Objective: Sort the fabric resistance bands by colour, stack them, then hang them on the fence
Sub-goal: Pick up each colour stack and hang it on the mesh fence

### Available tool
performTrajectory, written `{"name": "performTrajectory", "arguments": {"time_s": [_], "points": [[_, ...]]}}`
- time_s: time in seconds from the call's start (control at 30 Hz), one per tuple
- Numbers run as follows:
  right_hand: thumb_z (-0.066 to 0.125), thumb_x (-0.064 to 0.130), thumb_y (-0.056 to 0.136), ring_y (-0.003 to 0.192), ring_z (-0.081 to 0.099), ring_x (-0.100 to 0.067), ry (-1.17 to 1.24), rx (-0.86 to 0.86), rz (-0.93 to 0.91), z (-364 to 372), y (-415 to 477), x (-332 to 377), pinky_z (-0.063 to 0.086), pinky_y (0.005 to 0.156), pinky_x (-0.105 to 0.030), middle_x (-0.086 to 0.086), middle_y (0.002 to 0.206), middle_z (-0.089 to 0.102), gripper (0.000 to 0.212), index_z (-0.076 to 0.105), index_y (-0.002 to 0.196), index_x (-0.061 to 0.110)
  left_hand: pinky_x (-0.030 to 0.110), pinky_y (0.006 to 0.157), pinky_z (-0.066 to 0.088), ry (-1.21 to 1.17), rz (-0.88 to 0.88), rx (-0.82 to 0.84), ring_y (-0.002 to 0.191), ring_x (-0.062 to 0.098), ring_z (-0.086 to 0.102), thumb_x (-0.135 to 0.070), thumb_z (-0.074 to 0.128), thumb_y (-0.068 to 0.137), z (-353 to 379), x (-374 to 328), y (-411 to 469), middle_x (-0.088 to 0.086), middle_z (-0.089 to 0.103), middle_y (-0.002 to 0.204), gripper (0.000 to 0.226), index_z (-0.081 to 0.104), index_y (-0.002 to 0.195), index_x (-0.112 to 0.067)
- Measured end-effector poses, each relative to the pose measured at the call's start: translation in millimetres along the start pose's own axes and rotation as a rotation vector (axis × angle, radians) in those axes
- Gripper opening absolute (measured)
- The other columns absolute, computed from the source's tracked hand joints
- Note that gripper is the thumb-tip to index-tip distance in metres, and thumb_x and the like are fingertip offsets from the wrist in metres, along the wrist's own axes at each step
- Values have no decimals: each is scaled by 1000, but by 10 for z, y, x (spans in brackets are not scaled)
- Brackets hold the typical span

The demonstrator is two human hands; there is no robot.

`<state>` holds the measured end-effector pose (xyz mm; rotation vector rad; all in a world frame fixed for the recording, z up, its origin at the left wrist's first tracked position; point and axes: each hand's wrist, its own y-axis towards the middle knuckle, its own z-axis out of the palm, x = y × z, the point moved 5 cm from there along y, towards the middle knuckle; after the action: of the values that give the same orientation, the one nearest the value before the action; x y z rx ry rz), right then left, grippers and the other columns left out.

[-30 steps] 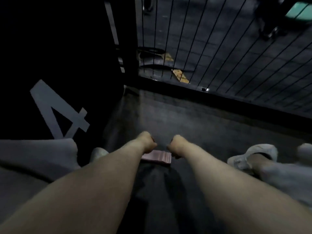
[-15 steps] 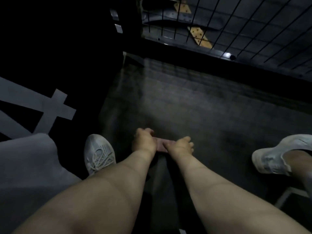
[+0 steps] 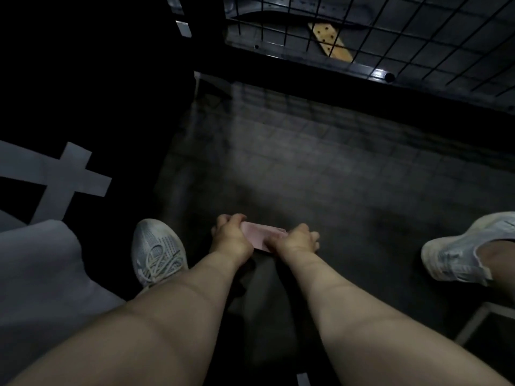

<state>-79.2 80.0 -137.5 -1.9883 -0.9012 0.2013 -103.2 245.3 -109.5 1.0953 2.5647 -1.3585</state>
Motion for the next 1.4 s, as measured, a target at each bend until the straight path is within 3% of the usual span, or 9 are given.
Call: {"name": "performTrajectory", "arguments": {"time_s": [0.27, 0.5, 0.67, 0.87, 1.0, 1.13, 1.23, 1.3, 1.4], "points": [[81, 36, 67, 112, 59, -30, 34, 54, -147, -5, 13, -14, 51, 99, -35, -11, 125, 56, 56, 59, 114, 17, 36, 106, 39, 206, 193, 7, 122, 28, 41, -5, 51, 85, -34, 15, -56, 5, 37, 135, 50, 52, 129, -28], [80, 22, 70, 96, 66, -23, 15, 100, -286, -33, -18, -42, 54, 89, -30, -4, 102, 68, 30, 57, 89, 25, 44, 102, 42, 513, 75, 151, 129, 31, 42, -31, 69, 80, -55, 20, -47, 8, 31, 139, 64, 38, 135, -24], [79, 18, 76, 89, 64, -16, 31, 153, -351, -117, -79, -63, 47, 79, -19, 1, 95, 67, 30, 57, 96, 22, 41, 105, 39, 500, 127, 190, 127, 32, 44, -38, 51, 90, -135, -30, -69, 9, 39, 136, 46, 47, 134, -26], [81, 8, 76, 63, 58, -18, 118, 247, -267, -320, -137, -1, 51, 60, -29, -7, 80, 65, 35, 54, 97, 14, 36, 111, 33, 490, 146, 279, 133, 28, 34, -39, 63, 81, -318, -285, -244, 2, 33, 143, 52, 58, 131, -23], [82, 14, 78, 86, 62, -21, 137, 249, -294, -757, -297, 105, 53, 74, -29, -8, 98, 65, 38, 57, 107, 12, 29, 113, 33, 283, 171, 265, 132, 25, 40, -44, 62, 55, -601, -736, -443, -1, 43, 141, 70, 63, 123, -26], [84, 21, 77, 97, 65, -19, 175, 282, -414, -1221, -593, 287, 56, 81, -31, -9, 117, 64, 57, 55, 125, 15, 32, 96, 50, 236, 329, 256, 115, 27, 58, -27, 76, 74, -920, -1301, -813, 8, 62, 121, 29, 71, 102, -19], [77, 4, 78, 118, 55, -19, 170, 324, -537, -1621, -1023, 473, 52, 94, -34, -8, 139, 51, 76, 43, 144, 21, 27, 77, 46, 207, 448, 294, 97, 23, 59, -20, 76, 69, -1173, -1615, -1150, 8, 63, 100, 10, 67, 72, -19], [62, -12, 76, 124, 46, -19, 188, 305, -636, -1910, -1381, 617, 47, 91, -31, -7, 142, 47, 72, 51, 139, 20, 30, 81, 44, 199, 487, 292, 95, 20, 58, -24, 74, 66, -1373, -1761, -1333, 6, 65, 100, 11, 65, 70, -20], [53, 0, 56, 111, 57, -27, 260, 289, -782, -2281, -1926, 816, 46, 82, -35, -11, 119, 65, 57, 70, 108, 17, 37, 90, 50, 123, 474, 346, 96, 28, 65, -31, 73, 51, -1713, -1929, -1572, 12, 72, 101, 33, 75, 77, -11]]}}
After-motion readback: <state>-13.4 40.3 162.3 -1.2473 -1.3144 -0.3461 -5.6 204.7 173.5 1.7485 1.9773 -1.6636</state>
